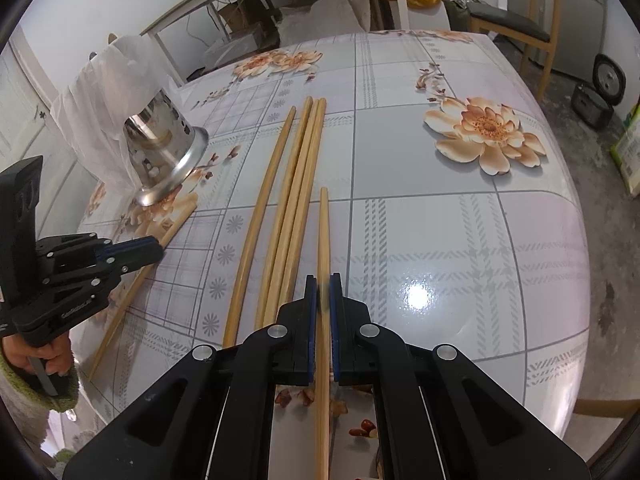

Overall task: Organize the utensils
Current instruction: 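Hold the chopsticks closed in both tools near the table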

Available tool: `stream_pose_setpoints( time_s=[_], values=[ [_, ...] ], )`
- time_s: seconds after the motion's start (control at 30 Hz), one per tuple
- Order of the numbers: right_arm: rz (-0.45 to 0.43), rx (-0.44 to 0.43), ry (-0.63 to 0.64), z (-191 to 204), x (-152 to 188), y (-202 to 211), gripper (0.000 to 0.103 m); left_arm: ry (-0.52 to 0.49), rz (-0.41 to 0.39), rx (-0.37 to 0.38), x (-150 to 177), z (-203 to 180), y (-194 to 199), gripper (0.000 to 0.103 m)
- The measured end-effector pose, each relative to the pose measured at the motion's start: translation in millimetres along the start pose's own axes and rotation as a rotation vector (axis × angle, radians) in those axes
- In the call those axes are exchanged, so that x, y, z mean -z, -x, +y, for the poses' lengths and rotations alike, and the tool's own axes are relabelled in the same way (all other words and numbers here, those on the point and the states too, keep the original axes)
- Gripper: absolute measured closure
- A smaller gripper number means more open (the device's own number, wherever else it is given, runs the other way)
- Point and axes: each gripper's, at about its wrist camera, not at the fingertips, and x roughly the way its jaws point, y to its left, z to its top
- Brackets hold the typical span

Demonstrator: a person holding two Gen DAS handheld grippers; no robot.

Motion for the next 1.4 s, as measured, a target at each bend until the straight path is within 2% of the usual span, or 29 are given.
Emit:
stream_pose_setpoints(
  time_s=[0.13, 0.53, 0.7, 0.77, 1.2, 1.4],
  values=[
    [0.003, 0.031, 0.031, 3.4, -2.3, -3.2, 0.095, -0.023, 0.034, 0.042, -3.7, -1.6, -0.8, 0.096],
    [0.028, 0.070, 0.098, 10.1, -9.7, -8.9, 0.095, -0.093, 0.087, 0.050, -27.2, -10.7, -14.5, 0.095],
    [0.038, 0.069, 0.106, 10.0, -11.4, -10.0, 0.095, -0.109, 0.086, 0.068, -30.6, -13.5, -14.1, 0.083],
    [0.040, 0.068, 0.109, 9.6, -11.6, -10.0, 0.095, -0.123, 0.088, 0.073, -31.9, -15.8, -15.2, 0.081],
    [0.057, 0.081, 0.147, 16.5, -14.9, -13.0, 0.092, -0.233, 0.099, -0.006, -40.0, -28.2, -24.2, 0.081],
    [0.056, 0.100, 0.159, 18.1, -14.3, -14.2, 0.094, -0.229, 0.084, -0.013, -40.0, -28.2, -25.5, 0.083]
  ],
)
